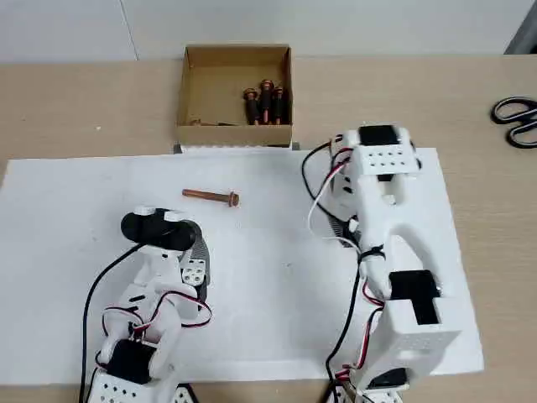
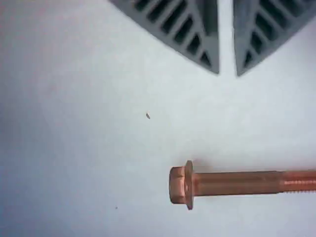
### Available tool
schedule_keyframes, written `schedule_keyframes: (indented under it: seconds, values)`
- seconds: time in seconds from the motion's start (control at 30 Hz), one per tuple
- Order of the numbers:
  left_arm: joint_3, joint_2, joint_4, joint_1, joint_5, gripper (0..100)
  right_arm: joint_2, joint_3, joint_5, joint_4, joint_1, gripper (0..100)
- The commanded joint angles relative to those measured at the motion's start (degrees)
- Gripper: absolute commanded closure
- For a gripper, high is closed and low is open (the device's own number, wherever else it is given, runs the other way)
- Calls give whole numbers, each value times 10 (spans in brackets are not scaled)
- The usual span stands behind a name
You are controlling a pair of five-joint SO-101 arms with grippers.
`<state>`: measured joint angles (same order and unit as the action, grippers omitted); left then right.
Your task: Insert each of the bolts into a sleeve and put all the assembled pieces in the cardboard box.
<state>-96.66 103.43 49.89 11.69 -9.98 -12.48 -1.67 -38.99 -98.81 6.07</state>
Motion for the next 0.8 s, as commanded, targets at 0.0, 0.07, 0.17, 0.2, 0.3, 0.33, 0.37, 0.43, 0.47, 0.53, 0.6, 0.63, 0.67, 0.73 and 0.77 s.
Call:
schedule_keyframes:
  seconds: [0.0,0.07,0.17,0.2,0.3,0.33,0.37,0.43,0.47,0.53,0.6,0.63,0.67,0.73,0.77]
  values:
    - [3,4,4,-4,0,993,34,-6,-6,-3,-33,995]
    - [3,4,4,-4,0,993,34,-6,-6,-3,-46,995]
    - [3,4,4,-4,0,993,34,-10,-7,-2,-65,995]
    - [3,4,4,-4,0,993,34,-16,-7,-2,-68,995]
    - [3,4,4,-4,0,993,34,-39,-4,11,-78,995]
    - [3,4,4,-4,0,993,33,-47,-4,15,-80,995]
    - [3,4,4,-4,0,993,33,-57,-4,19,-80,995]
    - [3,4,4,-4,0,993,29,-69,-4,29,-80,995]
    - [3,4,4,-4,0,993,29,-71,-4,38,-80,995]
    - [3,4,4,-4,0,993,29,-71,-4,60,-80,995]
    - [3,4,4,-4,0,993,28,-71,-4,77,-79,995]
    - [3,4,4,-4,0,993,28,-70,-4,85,-77,995]
    - [3,4,4,-4,0,993,28,-70,-4,92,-77,995]
    - [3,4,4,-4,0,993,28,-70,-3,101,-77,995]
    - [3,4,4,-4,0,993,28,-70,-3,102,-77,995]
